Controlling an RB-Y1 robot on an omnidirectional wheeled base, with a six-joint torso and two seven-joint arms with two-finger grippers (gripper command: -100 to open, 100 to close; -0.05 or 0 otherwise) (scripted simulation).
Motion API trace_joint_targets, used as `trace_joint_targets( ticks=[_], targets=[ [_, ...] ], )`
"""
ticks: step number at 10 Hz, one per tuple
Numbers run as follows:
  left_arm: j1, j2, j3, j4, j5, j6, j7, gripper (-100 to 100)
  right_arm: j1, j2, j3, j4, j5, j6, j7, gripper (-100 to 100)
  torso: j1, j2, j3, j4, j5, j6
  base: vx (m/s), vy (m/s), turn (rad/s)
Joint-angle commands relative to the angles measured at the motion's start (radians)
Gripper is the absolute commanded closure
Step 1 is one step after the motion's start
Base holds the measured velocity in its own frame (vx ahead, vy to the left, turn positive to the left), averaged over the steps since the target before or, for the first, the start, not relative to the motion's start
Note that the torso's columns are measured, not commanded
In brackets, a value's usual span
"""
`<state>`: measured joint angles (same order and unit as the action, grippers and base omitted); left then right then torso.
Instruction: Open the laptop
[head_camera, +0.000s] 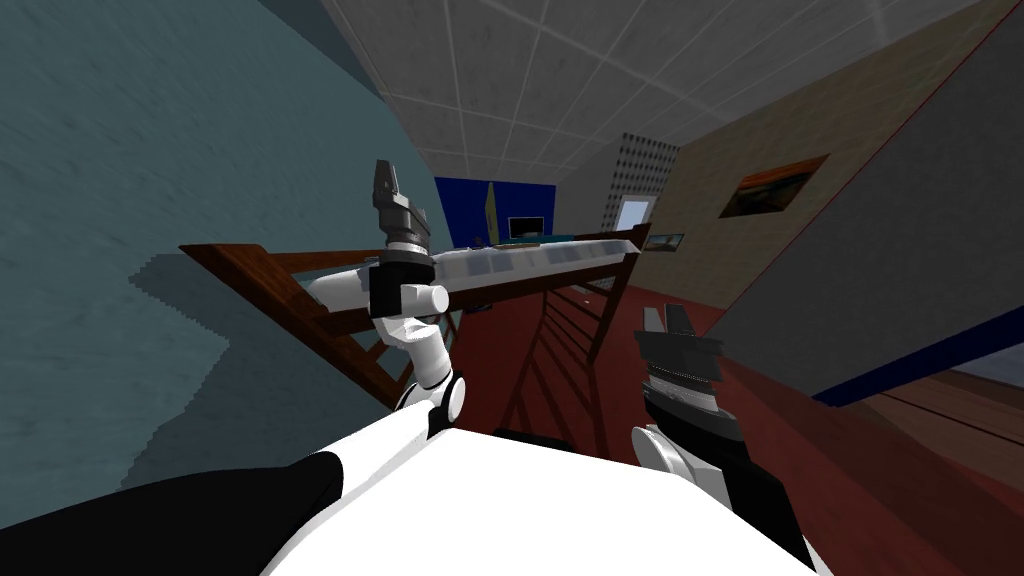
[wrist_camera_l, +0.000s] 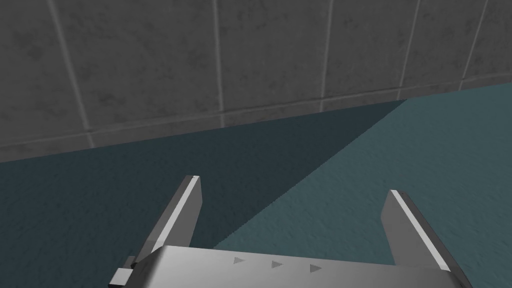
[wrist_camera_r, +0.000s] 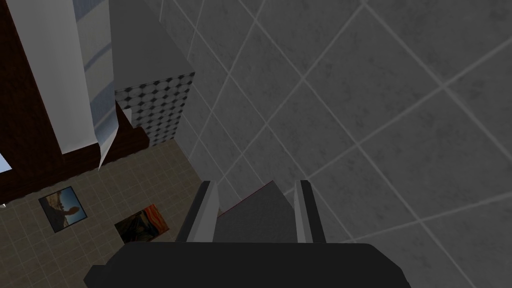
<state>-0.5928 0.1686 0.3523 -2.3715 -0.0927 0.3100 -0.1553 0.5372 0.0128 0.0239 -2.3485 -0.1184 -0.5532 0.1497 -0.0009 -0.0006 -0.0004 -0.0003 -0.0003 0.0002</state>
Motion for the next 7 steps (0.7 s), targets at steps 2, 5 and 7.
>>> trace_joint_targets(
  ticks=[2, 5, 7],
  targets=[
    [-0.097, -0.002, 0.017, 0.019, -0.008, 0.095, -0.027, -100, 0.0, 0.0, 0.0, 0.0, 0.0, 0.0, 0.0, 0, 0.002, 0.001, 0.001, 0.001, 0.001, 0.0, 0.035, -0.031, 0.048],
    [-0.193, -0.009, 0.039, 0.061, -0.026, 0.189, -0.077, -100, 0.0, 0.0, 0.0, 0.0, 0.0, 0.0, 0.0, 0, 0.0, 0.0, 0.0, 0.0, 0.0, 0.0, 0.046, -0.047, 0.055],
    [-0.265, -0.012, 0.047, 0.085, -0.036, 0.249, -0.104, -100, 0.0, 0.0, 0.0, 0.0, 0.0, 0.0, 0.0, 0, 0.001, 0.001, 0.0, 0.0, 0.0, 0.0, 0.051, -0.045, 0.044]
  ],
)
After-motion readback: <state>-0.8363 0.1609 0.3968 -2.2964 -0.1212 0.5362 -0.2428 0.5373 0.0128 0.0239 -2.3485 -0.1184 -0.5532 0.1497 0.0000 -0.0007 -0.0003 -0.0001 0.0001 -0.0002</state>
